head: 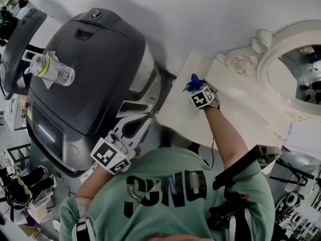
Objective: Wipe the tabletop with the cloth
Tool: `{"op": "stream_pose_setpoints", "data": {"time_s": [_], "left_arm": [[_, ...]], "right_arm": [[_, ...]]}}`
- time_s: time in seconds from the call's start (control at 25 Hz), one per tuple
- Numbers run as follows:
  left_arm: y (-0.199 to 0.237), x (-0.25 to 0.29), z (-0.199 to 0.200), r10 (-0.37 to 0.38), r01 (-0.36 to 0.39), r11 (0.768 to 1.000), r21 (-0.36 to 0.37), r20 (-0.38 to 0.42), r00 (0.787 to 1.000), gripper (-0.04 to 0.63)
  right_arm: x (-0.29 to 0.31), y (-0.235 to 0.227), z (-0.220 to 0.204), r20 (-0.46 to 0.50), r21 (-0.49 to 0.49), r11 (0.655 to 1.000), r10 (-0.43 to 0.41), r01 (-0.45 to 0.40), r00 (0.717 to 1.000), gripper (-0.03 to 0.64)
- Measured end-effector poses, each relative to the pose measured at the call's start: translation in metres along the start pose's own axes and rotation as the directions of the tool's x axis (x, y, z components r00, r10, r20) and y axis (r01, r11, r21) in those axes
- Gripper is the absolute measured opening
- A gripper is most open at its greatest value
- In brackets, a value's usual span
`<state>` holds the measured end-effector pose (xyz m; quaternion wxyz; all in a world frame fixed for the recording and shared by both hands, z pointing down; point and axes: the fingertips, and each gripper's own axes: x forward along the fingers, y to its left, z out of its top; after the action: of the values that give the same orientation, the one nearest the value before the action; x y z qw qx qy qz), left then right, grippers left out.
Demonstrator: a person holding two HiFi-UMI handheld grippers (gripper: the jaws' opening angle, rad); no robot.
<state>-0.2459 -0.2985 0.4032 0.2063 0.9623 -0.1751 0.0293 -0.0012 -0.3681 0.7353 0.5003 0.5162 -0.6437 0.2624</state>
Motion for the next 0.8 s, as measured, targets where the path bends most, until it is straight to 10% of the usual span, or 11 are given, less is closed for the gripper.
{"op": "stream_pose_setpoints", "data": {"time_s": [0.16, 0.36, 0.52, 0.8], "left_arm": [[-0.010, 0.003, -0.006, -0.006, 0.006, 1.000, -0.004, 0.000, 1.000, -0.003], [-0.027, 0.024, -0.023, -0.016, 0.015, 1.000, -0.016, -0.031, 0.999, -0.003], [-0.056, 0.050, -0.039, -0.022, 0.020, 0.999, -0.024, -0.054, 0.998, -0.003], [-0.110, 0.066, -0.055, 0.050, -0.051, 0.998, -0.031, -0.051, 0.997, -0.003]], "right_arm": [[-0.032, 0.084, -0.036, -0.046, -0.111, 0.965, 0.235, -0.239, 0.971, 0.089], [-0.089, 0.220, -0.101, -0.100, -0.263, 0.826, 0.491, -0.499, 0.865, 0.089], [-0.098, 0.233, -0.113, -0.059, -0.253, 0.777, 0.582, -0.576, 0.811, 0.089], [-0.098, 0.072, -0.050, 0.278, -0.117, 0.924, 0.382, -0.363, 0.881, 0.091]]}}
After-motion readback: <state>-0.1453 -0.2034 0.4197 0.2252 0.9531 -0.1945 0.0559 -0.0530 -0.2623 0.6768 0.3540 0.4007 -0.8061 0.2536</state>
